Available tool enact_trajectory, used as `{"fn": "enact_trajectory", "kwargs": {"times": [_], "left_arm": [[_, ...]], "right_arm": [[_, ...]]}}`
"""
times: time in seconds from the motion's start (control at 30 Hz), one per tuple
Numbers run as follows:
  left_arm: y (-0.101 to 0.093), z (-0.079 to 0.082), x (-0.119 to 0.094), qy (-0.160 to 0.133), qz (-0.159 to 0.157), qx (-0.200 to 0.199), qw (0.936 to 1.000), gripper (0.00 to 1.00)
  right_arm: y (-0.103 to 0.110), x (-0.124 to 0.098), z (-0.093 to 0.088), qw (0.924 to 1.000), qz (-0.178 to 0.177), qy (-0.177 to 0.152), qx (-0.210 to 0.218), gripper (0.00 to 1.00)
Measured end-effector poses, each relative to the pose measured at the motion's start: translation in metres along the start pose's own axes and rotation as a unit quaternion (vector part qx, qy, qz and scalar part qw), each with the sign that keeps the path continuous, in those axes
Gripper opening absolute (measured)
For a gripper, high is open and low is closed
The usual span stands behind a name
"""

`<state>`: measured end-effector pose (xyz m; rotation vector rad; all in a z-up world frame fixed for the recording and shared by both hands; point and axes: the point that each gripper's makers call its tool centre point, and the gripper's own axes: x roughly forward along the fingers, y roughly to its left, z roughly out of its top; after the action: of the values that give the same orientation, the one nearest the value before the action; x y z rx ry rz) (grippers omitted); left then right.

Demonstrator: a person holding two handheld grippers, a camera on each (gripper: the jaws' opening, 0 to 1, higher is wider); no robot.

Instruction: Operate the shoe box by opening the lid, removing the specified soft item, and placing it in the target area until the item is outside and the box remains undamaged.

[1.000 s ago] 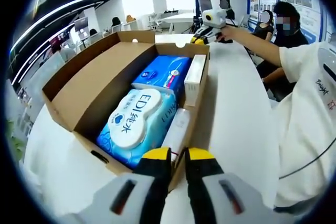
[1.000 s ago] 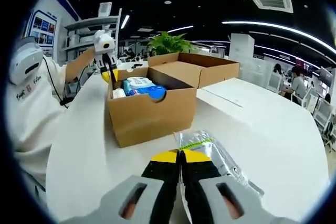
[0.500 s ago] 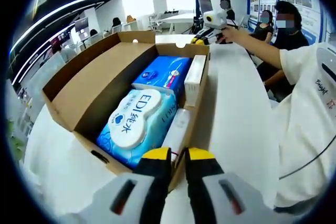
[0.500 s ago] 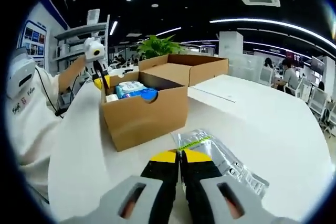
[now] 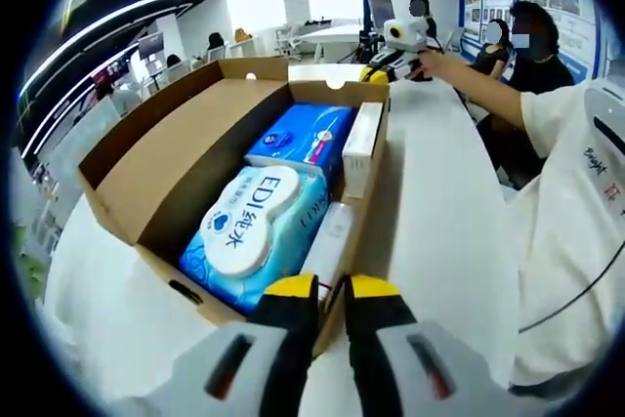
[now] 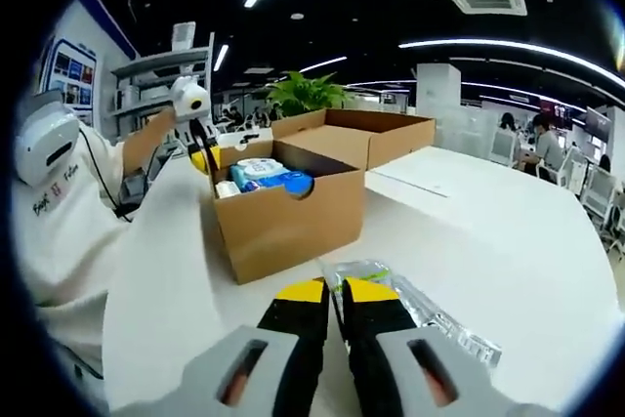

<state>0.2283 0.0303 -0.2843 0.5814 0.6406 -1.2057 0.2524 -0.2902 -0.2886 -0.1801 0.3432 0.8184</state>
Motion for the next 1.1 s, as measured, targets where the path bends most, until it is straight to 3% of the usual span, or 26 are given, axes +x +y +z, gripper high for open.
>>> {"fn": "enact_trajectory", "kwargs": {"times": [0.33,0.63,0.73,0.77,0.83,0.9,1.0,1.1], "left_arm": [[0.000,0.000,0.000,-0.005,0.002,0.000,1.0000,0.11],[0.000,-0.001,0.000,-0.006,0.003,0.000,1.0000,0.11],[0.000,0.000,0.000,-0.009,0.003,-0.001,1.0000,0.11],[0.000,0.000,0.000,-0.008,0.003,-0.001,1.0000,0.11],[0.000,0.000,0.000,-0.007,0.003,-0.002,1.0000,0.11],[0.001,0.000,0.000,-0.010,0.004,-0.001,0.9999,0.11],[0.001,0.001,-0.001,-0.018,0.004,-0.002,0.9998,0.11],[0.000,0.002,0.000,-0.017,0.002,-0.002,0.9998,0.11]], "right_arm": [[0.004,-0.006,-0.004,0.9995,-0.011,0.028,-0.010,0.04],[0.003,-0.008,-0.007,0.9998,-0.008,0.018,-0.007,0.00],[0.005,-0.005,-0.006,0.9968,0.002,0.018,-0.078,0.00],[0.011,-0.003,-0.002,0.9925,0.014,0.011,-0.121,0.00],[0.014,0.000,-0.001,0.9888,0.030,0.018,-0.145,0.00],[0.011,0.003,-0.006,0.9908,0.037,0.037,-0.125,0.00],[0.015,0.009,-0.020,0.9953,0.055,0.077,-0.024,0.00],[0.014,0.009,-0.022,0.9961,0.057,0.068,0.000,0.00]]}}
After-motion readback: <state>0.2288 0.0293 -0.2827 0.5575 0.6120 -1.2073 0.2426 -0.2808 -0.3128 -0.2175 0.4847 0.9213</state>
